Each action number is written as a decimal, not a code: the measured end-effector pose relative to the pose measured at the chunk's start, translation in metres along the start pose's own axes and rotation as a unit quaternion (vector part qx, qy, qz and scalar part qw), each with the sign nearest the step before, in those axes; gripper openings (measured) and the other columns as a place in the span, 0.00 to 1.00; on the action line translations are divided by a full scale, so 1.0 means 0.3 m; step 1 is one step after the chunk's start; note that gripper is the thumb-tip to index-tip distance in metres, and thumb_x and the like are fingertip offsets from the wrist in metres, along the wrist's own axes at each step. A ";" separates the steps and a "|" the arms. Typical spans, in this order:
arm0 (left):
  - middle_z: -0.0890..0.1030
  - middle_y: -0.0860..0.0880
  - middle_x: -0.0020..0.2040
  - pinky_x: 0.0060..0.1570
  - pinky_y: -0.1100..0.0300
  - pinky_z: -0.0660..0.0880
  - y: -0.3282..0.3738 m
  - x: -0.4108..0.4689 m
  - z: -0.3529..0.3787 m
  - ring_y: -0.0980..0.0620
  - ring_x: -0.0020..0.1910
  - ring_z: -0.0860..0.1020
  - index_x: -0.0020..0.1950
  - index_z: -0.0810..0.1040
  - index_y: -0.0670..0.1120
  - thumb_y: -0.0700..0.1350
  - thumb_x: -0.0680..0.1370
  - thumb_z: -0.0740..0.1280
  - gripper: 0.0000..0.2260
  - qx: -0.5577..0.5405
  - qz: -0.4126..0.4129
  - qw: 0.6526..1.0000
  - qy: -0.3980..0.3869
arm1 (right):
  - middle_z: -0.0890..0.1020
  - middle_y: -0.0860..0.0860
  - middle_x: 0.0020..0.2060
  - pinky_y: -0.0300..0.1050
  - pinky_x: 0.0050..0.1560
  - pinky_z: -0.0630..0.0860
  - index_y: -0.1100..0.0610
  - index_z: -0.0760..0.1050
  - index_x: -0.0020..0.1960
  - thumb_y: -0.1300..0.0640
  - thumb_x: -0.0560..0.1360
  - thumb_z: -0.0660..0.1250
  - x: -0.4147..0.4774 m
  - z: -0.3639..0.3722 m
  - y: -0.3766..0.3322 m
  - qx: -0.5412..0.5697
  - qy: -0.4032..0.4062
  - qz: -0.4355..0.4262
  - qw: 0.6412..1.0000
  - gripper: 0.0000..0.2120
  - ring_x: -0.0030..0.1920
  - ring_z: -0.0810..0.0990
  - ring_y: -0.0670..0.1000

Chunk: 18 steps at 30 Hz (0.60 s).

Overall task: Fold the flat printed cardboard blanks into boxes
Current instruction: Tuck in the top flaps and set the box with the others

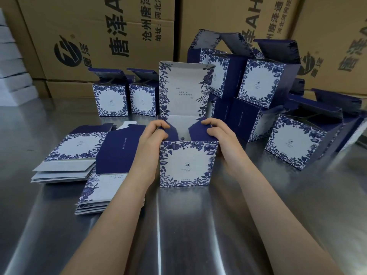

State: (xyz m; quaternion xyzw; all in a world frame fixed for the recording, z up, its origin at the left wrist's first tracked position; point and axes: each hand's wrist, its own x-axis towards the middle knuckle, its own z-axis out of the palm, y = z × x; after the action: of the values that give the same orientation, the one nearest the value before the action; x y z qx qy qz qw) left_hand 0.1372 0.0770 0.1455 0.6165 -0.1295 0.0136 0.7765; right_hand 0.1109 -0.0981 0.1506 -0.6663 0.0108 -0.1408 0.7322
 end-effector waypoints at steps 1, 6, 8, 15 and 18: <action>0.72 0.49 0.40 0.35 0.56 0.65 0.003 0.000 0.001 0.50 0.37 0.70 0.38 0.76 0.55 0.44 0.67 0.61 0.07 0.005 0.001 1.000 0.001 | 0.78 0.53 0.45 0.51 0.48 0.72 0.47 0.79 0.47 0.56 0.70 0.62 0.001 -0.001 -0.002 -0.005 -0.004 -0.002 1.000 0.11 0.45 0.77 0.54; 0.80 0.52 0.41 0.36 0.61 0.73 -0.007 0.000 -0.002 0.54 0.38 0.78 0.46 0.80 0.55 0.46 0.69 0.63 0.10 -0.003 0.002 1.000 -0.006 | 0.83 0.50 0.49 0.48 0.49 0.76 0.45 0.79 0.53 0.54 0.75 0.64 0.001 -0.016 0.010 -0.018 -0.020 -0.008 1.000 0.10 0.46 0.82 0.50; 0.81 0.53 0.42 0.38 0.61 0.74 -0.010 -0.001 -0.005 0.55 0.39 0.79 0.48 0.81 0.56 0.47 0.69 0.63 0.11 -0.001 0.004 1.000 -0.007 | 0.84 0.49 0.52 0.48 0.50 0.77 0.44 0.79 0.55 0.54 0.78 0.63 -0.001 -0.019 0.015 -0.021 -0.020 -0.003 1.000 0.10 0.47 0.83 0.49; 0.72 0.46 0.46 0.47 0.49 0.64 0.015 -0.012 0.003 0.47 0.45 0.69 0.38 0.77 0.58 0.47 0.67 0.60 0.08 0.031 0.008 0.999 -0.002 | 0.83 0.48 0.47 0.49 0.48 0.76 0.43 0.79 0.47 0.51 0.70 0.63 0.006 -0.009 0.005 -0.028 -0.012 -0.004 1.000 0.09 0.47 0.81 0.51; 0.74 0.47 0.49 0.49 0.52 0.68 0.010 -0.013 0.006 0.48 0.49 0.73 0.40 0.77 0.58 0.48 0.69 0.61 0.07 0.017 0.009 1.000 -0.014 | 0.83 0.43 0.44 0.44 0.46 0.76 0.42 0.80 0.47 0.51 0.71 0.63 0.006 -0.004 0.022 0.003 -0.015 -0.010 1.000 0.09 0.45 0.81 0.48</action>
State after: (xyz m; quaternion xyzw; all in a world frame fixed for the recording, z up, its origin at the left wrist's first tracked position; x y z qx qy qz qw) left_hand 0.1327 0.0766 0.1479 0.6285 -0.1461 0.0139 0.7639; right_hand 0.1138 -0.0992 0.1443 -0.6659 -0.0071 -0.1381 0.7331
